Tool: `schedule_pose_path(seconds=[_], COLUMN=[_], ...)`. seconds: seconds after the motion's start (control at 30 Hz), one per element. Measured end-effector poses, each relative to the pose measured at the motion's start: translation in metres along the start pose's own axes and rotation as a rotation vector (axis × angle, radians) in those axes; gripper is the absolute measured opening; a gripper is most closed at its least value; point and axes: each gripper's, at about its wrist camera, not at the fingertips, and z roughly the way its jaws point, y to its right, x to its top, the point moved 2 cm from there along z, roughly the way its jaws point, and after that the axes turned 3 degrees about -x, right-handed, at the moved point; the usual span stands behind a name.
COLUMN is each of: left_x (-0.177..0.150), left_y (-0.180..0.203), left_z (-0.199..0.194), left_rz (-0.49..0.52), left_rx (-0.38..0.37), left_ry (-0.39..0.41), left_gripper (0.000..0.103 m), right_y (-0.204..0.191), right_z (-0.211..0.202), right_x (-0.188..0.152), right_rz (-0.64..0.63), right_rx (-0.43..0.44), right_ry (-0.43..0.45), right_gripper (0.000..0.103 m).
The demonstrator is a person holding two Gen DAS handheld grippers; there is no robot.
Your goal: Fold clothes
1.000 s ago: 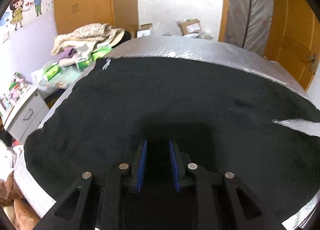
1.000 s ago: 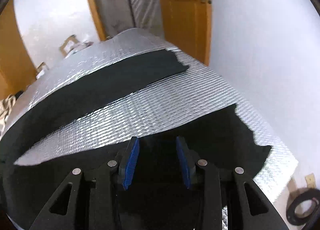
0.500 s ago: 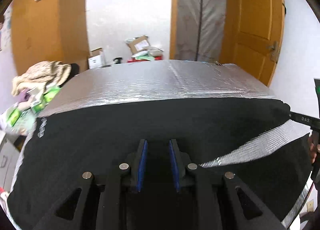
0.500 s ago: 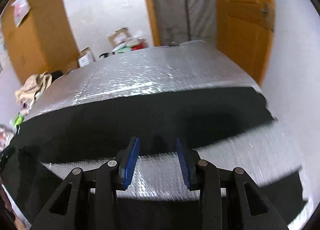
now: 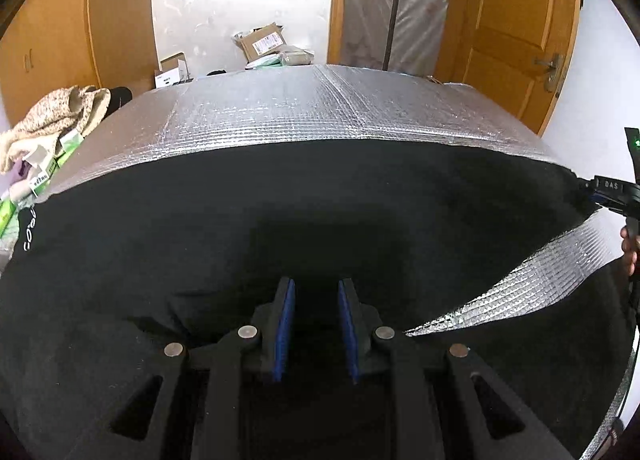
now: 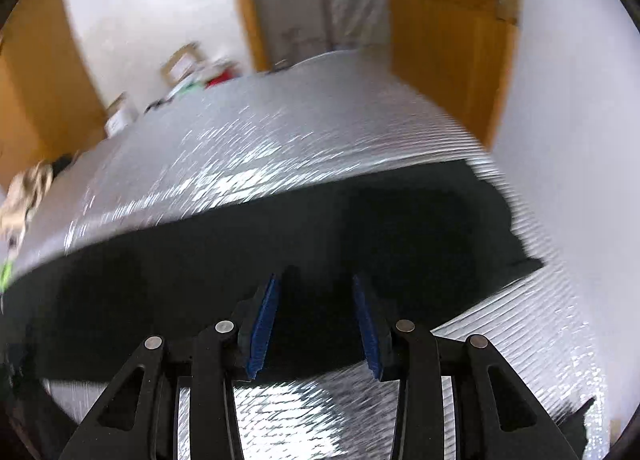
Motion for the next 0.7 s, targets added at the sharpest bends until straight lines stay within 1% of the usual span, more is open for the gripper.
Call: schedule_pose_path(seconds=[0.1,0.2,0.27,0.37,0.47,0.57,0.7], left_x=[-0.001,-0.002,-0.001,0.0,0.0,0.0,0.001], left_y=[0.003,0.005,0.006,0.005,0.006,0.007,0.006], left_z=[0.002,0.002,0.002,0.001,0.001,0.001,0.001], left_rz=[0.013,0.022,0.025,0.017,0.021,0.027,0.021], left_rx=[0.014,0.023,0.026,0.017,0.022,0.029,0.022], left_ry=[0.0,-0.001,-0.001,0.0,0.0,0.0,0.0], left_gripper=[0.023,0.023,0.023,0.023,0.023,0.024,0.024], right_y=[0.004,-0.006,-0.008,-0.008,0.003,0.024,0.05], right_z=[0.005,0.023,0.04,0.049,0.054,0.06,0.067], right_x=[0.013,0.021,0.027,0.035,0.044,0.056,0.07], right_rz=[0.015,-0.031,-0.045,-0.069,-0.025,0.048,0.1], right_rx=[0.01,0.022,-0.002,-0.044,-0.069,-0.114,-0.181], right_ry=[0.015,0.002,-0.018,0.007,0.01,0.011,0.015], right_gripper=[0.04,0.04,0.04,0.04,0.04,0.04,0.04])
